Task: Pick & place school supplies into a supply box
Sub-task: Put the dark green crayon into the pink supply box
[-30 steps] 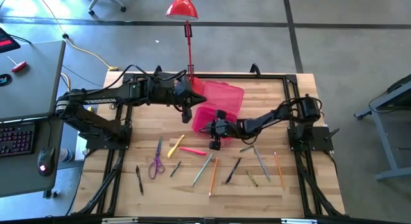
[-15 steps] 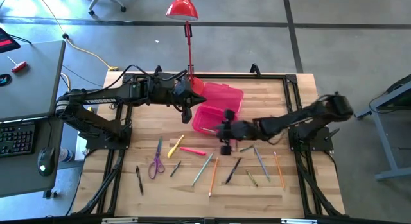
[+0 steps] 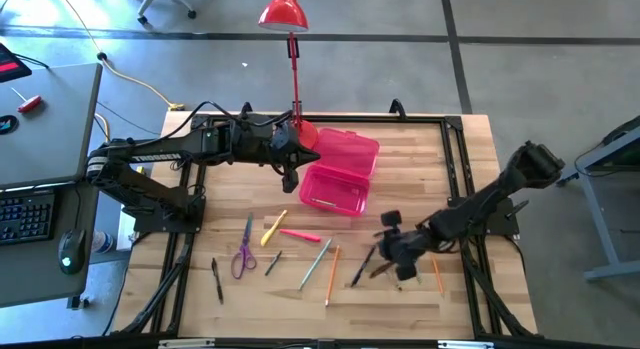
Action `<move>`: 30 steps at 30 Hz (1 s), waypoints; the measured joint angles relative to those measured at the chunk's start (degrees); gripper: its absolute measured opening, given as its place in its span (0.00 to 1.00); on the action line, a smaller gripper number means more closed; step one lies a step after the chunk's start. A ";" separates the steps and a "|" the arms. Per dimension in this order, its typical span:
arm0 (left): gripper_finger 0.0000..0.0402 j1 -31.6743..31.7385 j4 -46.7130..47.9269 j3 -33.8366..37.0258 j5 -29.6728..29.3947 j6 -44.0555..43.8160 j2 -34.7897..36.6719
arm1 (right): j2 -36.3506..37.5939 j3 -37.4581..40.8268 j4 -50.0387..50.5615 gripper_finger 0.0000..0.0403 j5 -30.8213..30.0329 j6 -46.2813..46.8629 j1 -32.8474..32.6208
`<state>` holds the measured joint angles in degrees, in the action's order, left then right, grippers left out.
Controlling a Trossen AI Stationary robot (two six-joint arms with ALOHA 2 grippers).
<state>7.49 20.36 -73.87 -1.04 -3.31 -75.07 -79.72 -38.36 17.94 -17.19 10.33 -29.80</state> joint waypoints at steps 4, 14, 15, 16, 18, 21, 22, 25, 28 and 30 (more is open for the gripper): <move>0.10 0.00 -0.02 0.00 0.00 0.00 0.00 | -0.02 6.70 -5.74 0.22 -5.99 2.03 0.20; 0.10 0.00 -0.07 0.00 0.00 0.01 0.00 | 0.02 17.72 -25.64 0.22 2.67 -5.42 9.13; 0.10 0.00 -0.10 0.00 0.00 0.01 0.00 | 0.02 18.24 -26.63 0.22 3.03 -5.66 9.90; 0.10 0.00 -0.09 0.00 0.00 0.00 0.00 | 0.04 18.80 -28.11 0.22 3.17 -6.40 10.64; 0.10 0.00 -0.09 0.00 -0.02 0.02 0.00 | 0.05 20.31 -31.02 0.22 5.19 -7.76 12.07; 0.10 0.00 -0.11 0.00 0.00 0.00 0.00 | 0.07 22.84 -36.43 0.21 7.88 -9.19 13.58; 0.10 0.00 -0.11 0.00 0.00 0.02 0.00 | 0.06 23.46 -38.05 0.21 8.55 -9.27 13.86; 0.10 0.00 -0.09 0.00 0.00 0.02 0.00 | 0.18 24.32 -42.65 0.19 8.47 -11.30 14.05; 0.10 0.00 -0.15 0.00 -0.01 0.02 0.00 | 1.10 23.77 -43.84 0.17 3.51 -17.18 14.09; 0.10 0.00 -0.15 0.00 0.00 0.07 -0.01 | 1.09 23.40 -43.02 0.17 -2.52 -19.91 14.73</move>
<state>7.49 20.21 -73.87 -1.04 -3.25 -75.08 -78.63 -14.96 -25.08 -19.71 -9.58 -15.07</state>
